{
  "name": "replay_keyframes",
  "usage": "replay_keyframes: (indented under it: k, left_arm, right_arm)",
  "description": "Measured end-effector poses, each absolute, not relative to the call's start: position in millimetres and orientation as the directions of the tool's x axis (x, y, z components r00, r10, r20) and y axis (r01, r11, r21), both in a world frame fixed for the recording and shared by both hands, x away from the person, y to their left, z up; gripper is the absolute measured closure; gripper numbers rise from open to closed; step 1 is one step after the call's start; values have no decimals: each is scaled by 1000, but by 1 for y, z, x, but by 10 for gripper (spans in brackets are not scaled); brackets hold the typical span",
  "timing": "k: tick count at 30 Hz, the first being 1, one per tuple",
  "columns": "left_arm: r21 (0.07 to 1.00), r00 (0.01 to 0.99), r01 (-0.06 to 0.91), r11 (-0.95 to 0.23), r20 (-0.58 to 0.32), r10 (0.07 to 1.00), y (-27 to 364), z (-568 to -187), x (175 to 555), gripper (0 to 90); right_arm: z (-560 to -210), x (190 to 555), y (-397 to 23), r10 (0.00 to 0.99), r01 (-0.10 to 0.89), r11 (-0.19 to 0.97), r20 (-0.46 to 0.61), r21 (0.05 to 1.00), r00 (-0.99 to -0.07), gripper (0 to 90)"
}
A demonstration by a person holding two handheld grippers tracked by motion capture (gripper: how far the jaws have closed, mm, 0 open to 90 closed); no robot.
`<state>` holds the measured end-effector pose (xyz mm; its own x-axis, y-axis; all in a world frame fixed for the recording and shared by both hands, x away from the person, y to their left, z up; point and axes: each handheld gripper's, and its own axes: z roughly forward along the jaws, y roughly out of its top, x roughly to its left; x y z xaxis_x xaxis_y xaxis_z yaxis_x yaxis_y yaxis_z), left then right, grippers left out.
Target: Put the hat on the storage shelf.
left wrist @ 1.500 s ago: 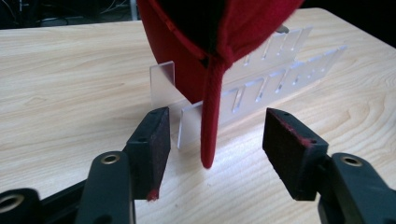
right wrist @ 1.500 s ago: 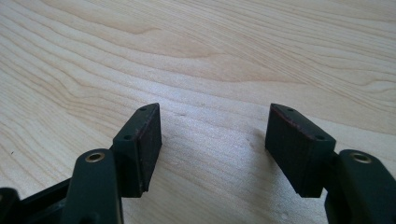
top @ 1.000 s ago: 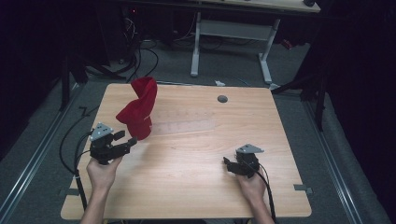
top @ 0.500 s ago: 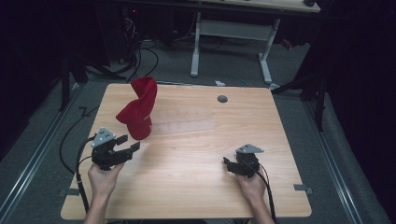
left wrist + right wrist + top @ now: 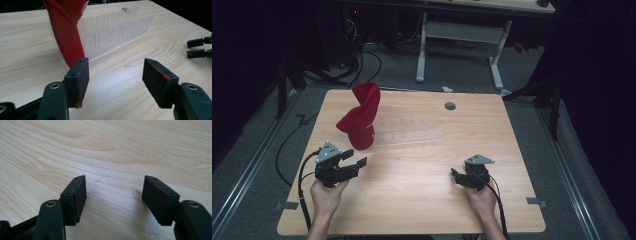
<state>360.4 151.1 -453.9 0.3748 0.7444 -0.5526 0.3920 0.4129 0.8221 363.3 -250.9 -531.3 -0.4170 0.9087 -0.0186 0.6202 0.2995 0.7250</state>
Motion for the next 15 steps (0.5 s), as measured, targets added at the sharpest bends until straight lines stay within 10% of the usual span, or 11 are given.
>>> replay_keyframes:
  k: [15]
  left_arm:
    - [828, 392, 417, 376, -537, 747, 135, -465, 353, 379]
  right_arm:
    - [-531, 363, -251, 909, 620, 300, -19, 725, -417, 364]
